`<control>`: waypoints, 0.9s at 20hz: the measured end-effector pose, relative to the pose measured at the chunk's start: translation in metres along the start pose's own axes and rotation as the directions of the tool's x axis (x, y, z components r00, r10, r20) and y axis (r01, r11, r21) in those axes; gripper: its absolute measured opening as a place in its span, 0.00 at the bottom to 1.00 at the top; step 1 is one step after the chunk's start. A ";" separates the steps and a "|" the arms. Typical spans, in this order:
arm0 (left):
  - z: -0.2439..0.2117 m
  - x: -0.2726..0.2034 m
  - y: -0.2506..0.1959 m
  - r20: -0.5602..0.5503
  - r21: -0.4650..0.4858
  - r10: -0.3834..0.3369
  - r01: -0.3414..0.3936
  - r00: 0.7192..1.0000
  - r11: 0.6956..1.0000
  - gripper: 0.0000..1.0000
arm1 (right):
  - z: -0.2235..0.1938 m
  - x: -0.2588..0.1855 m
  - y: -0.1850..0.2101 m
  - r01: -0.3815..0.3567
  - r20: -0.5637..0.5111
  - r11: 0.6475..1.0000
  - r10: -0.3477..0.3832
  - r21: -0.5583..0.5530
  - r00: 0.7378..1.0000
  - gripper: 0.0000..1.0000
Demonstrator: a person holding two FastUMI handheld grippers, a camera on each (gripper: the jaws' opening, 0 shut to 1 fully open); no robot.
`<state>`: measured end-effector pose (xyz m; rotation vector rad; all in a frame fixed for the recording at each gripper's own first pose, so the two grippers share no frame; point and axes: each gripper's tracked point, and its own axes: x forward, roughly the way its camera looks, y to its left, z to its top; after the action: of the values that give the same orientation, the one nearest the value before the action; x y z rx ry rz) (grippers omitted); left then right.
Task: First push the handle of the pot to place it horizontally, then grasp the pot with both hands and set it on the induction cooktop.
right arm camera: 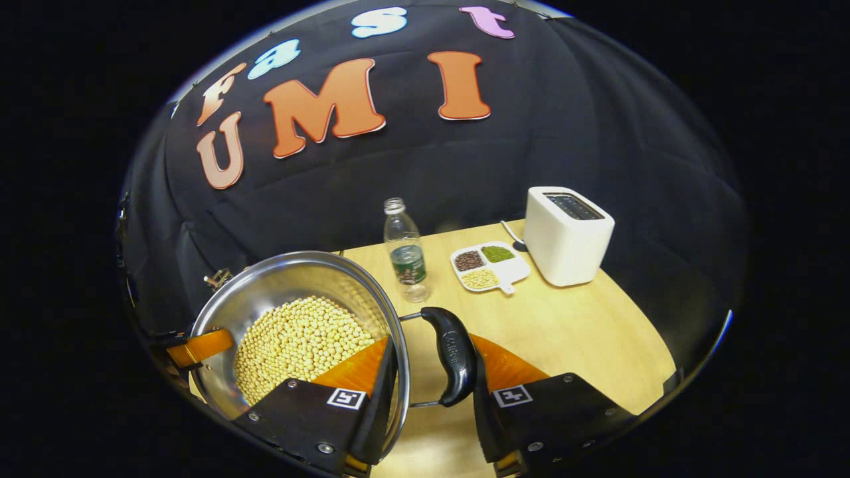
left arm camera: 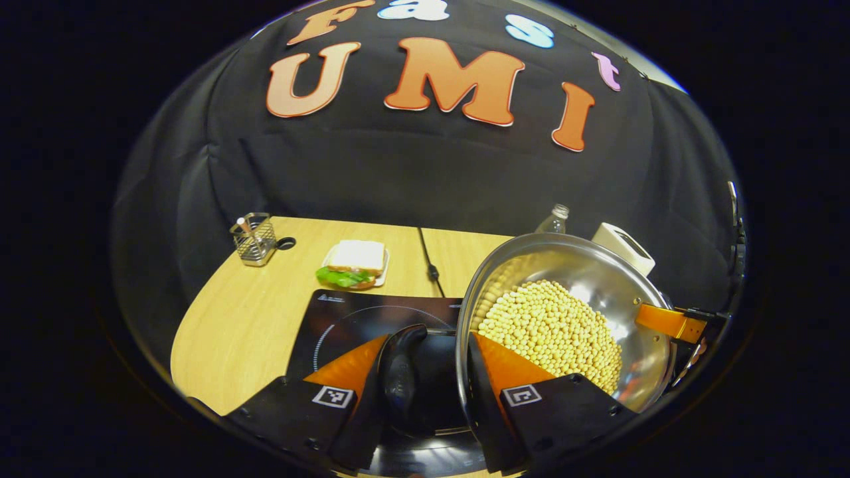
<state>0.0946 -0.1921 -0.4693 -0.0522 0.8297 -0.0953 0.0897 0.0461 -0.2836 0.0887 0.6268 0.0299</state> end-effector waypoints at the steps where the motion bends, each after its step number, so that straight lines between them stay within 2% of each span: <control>1: 0.001 -0.004 0.004 0.000 -0.005 0.010 -0.010 1.000 1.000 0.67 | -0.003 0.000 0.012 -0.010 -0.002 1.000 0.010 -0.004 1.000 0.55; 2: 0.002 -0.007 0.008 0.001 -0.009 0.021 -0.021 1.000 1.000 0.65 | -0.006 0.002 0.025 -0.019 -0.006 1.000 0.019 -0.009 1.000 0.55; 5: 0.001 -0.020 0.013 -0.009 -0.021 0.046 -0.047 0.999 0.999 0.70 | -0.016 0.008 0.052 -0.042 -0.025 0.999 0.042 -0.021 0.999 0.55; 6: 0.001 -0.023 0.013 -0.015 -0.028 0.053 -0.054 0.998 0.998 0.67 | -0.021 0.008 0.060 -0.050 -0.034 0.998 0.050 -0.027 0.998 0.56; 9: 0.004 -0.025 0.014 -0.029 -0.042 0.067 -0.069 0.997 0.997 0.70 | -0.032 0.018 0.080 -0.064 -0.056 0.997 0.062 -0.038 0.997 0.55; 18: 0.005 -0.024 0.014 -0.081 -0.045 0.081 -0.085 0.993 0.995 0.67 | -0.060 0.046 0.105 -0.063 -0.132 0.997 0.056 -0.048 0.990 0.56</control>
<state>0.0831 -0.1756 -0.4497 -0.0600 0.9124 0.0015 0.0917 0.1577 -0.3486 0.0550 0.7534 0.1108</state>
